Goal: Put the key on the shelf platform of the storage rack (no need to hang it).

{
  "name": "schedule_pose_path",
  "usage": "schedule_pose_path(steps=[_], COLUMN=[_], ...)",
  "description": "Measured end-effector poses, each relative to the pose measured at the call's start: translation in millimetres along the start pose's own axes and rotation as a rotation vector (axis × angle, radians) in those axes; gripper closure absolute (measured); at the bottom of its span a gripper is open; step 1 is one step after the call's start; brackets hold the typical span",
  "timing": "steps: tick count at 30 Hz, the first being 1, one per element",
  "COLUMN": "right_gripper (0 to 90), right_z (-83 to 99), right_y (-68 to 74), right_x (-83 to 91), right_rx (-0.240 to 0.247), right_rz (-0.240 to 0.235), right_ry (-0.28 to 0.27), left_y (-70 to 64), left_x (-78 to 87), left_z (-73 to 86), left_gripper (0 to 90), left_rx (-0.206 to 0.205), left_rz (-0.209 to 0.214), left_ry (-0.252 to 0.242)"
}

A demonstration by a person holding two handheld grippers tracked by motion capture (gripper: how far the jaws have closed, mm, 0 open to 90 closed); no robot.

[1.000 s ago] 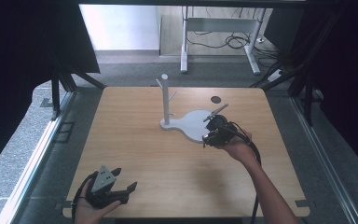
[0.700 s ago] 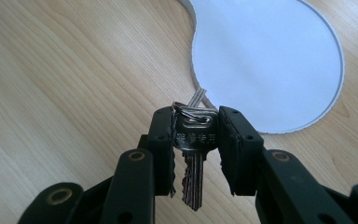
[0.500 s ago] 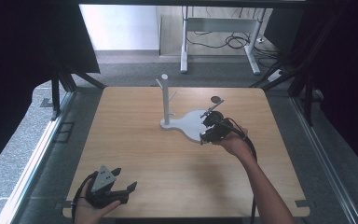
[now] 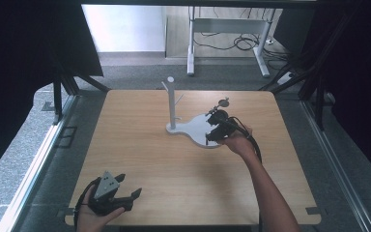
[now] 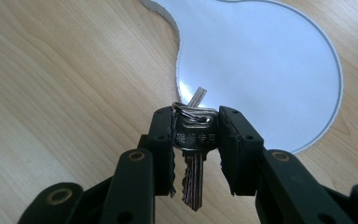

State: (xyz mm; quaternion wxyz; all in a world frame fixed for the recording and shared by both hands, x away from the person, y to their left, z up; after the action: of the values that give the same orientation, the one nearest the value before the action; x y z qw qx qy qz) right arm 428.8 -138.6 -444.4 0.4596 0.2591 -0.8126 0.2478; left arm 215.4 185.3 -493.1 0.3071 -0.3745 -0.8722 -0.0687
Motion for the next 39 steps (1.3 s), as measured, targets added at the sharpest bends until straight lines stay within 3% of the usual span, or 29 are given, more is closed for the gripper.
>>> schedule_pose_path(steps=[27, 39], right_gripper=[67.4, 67.5], right_z=[-20.5, -28.3], right_y=[-9.5, -18.6], right_x=[-25.0, -47.1], right_rx=[-0.044, -0.088], right_rz=[-0.002, -0.006], right_ry=[0.018, 0.033], left_y=[0.9, 3.6], left_x=[0.7, 0.9], left_z=[0.1, 1.4], left_gripper=[25.1, 25.1], left_rx=[0.001, 0.008], left_rz=[0.002, -0.004], left_ry=[-0.005, -0.003])
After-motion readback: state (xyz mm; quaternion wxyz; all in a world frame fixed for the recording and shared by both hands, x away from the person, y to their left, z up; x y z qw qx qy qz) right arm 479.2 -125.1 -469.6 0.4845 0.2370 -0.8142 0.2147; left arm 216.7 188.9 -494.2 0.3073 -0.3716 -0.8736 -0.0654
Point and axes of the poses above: each handheld gripper's, and its own axes: x roughly backward along the jaws, z roughly out of its underside, y roughly to its left, the point moved 3 cm from there along -x, roughly forward along the jaws, and after that the axes turned 9 degrees about z, right-handed, at the moved point
